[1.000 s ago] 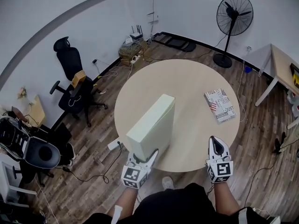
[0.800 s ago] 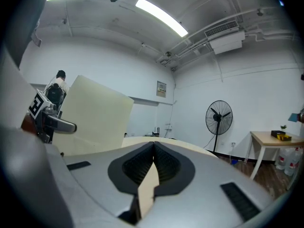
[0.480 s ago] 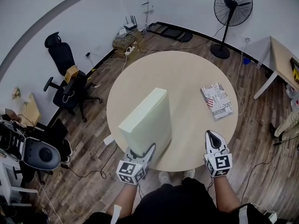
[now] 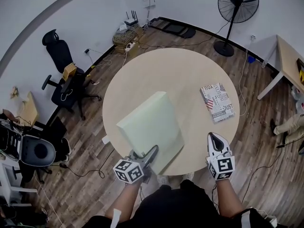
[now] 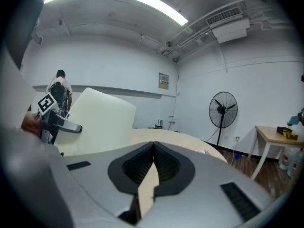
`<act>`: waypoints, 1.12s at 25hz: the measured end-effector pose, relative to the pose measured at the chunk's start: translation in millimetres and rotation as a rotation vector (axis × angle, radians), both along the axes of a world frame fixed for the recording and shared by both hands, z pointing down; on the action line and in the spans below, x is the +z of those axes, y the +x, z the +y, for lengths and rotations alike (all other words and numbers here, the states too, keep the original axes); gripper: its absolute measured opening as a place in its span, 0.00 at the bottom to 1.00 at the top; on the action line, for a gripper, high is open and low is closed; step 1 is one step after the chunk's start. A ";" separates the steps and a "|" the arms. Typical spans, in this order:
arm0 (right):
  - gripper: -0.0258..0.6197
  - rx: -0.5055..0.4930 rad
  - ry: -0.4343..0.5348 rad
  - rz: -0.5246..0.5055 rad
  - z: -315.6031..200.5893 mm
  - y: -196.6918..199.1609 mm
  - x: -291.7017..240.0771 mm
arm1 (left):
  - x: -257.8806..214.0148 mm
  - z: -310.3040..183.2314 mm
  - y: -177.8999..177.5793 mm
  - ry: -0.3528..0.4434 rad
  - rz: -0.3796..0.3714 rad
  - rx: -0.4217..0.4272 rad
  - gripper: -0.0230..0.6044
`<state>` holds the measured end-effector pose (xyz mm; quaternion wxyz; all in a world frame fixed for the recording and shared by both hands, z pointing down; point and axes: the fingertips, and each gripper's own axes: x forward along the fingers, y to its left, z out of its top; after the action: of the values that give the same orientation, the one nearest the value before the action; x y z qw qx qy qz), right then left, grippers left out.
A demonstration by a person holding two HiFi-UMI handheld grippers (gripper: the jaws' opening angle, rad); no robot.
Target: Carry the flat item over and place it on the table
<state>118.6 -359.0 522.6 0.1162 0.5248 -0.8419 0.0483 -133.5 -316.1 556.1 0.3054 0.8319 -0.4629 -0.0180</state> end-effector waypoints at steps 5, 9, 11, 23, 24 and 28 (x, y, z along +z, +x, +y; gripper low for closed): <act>0.04 -0.001 -0.019 0.000 0.7 6.1 7.1 | 21.3 -2.2 21.2 -0.080 0.036 0.059 0.46; 0.04 0.000 -0.025 0.001 -1.4 7.1 11.4 | 33.9 -7.6 34.2 -0.136 0.118 0.106 0.46; 0.04 0.004 -0.030 0.003 -1.2 9.1 13.6 | 39.4 -7.7 41.2 -0.175 0.178 0.133 0.46; 0.04 0.025 -0.061 0.009 1.8 23.3 22.3 | 93.5 -14.1 65.3 -0.426 0.427 0.199 0.46; 0.04 0.024 -0.062 0.011 1.9 24.1 23.1 | 97.9 -15.0 66.4 -0.450 0.445 0.201 0.46; 0.04 0.025 -0.074 0.014 3.1 25.8 27.9 | 116.4 -19.0 64.8 -0.531 0.505 0.189 0.45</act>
<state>144.4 -356.0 550.5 0.1410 0.5308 -0.8321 0.0772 -68.7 -335.1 672.5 0.6153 0.7321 -0.2829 -0.0737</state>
